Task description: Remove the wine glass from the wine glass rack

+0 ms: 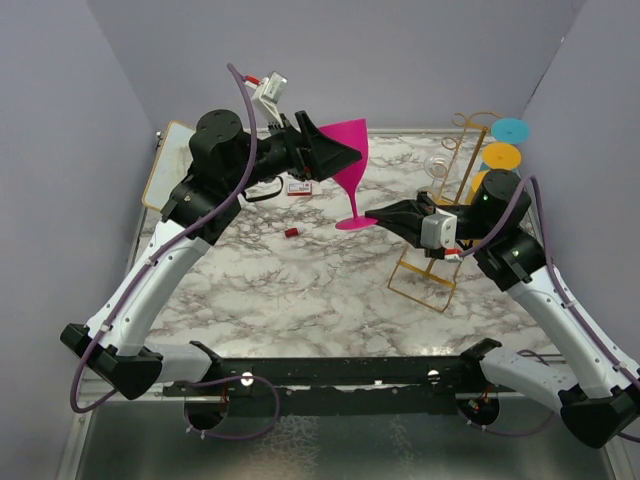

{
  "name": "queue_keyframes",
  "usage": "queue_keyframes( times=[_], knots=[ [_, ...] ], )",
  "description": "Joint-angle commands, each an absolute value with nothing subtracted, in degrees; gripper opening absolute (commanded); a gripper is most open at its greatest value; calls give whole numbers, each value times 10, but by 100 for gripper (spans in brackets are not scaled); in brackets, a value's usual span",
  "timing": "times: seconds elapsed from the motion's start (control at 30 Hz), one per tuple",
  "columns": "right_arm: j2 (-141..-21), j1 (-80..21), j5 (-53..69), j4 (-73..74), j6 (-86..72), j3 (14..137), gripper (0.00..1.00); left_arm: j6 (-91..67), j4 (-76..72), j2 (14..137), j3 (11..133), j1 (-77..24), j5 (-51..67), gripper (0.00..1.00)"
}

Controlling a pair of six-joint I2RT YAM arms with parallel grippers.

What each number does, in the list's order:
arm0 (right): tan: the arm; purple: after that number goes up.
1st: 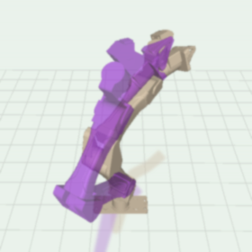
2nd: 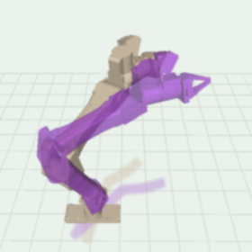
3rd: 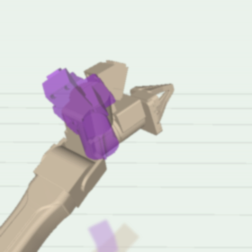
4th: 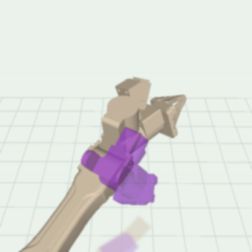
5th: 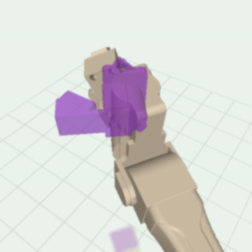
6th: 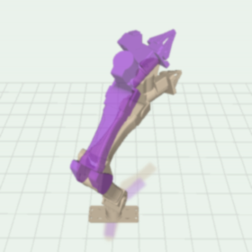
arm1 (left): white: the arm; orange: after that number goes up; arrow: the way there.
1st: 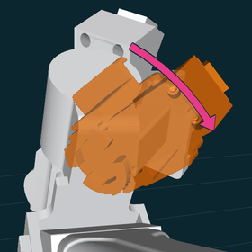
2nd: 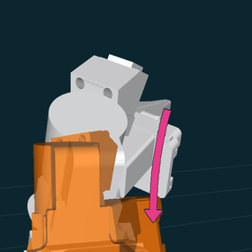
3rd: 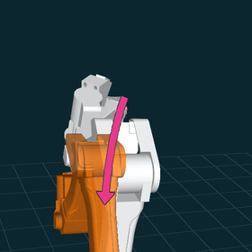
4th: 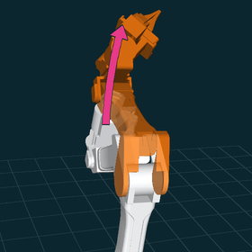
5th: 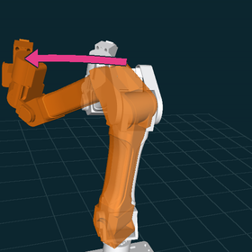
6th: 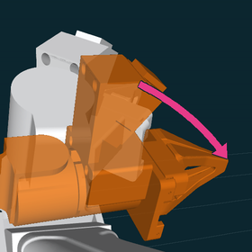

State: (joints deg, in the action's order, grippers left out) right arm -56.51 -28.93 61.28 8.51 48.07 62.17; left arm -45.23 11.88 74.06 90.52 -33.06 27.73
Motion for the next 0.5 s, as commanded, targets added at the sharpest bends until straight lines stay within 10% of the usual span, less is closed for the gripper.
queue_keyframes(
  times=[0.0, 0.37, 0.47],
  knots=[
    [-561, -295, 629, 71, 479, 621, 1, -437, 110, 738, 915, -329, 269, 80],
    [-551, -296, 608, 48, 465, 607, 33, -411, 122, 724, 912, -329, 238, 77],
    [-540, -296, 593, 27, 448, 600, 96, -376, 129, 709, 898, -329, 204, 77]
  ],
)
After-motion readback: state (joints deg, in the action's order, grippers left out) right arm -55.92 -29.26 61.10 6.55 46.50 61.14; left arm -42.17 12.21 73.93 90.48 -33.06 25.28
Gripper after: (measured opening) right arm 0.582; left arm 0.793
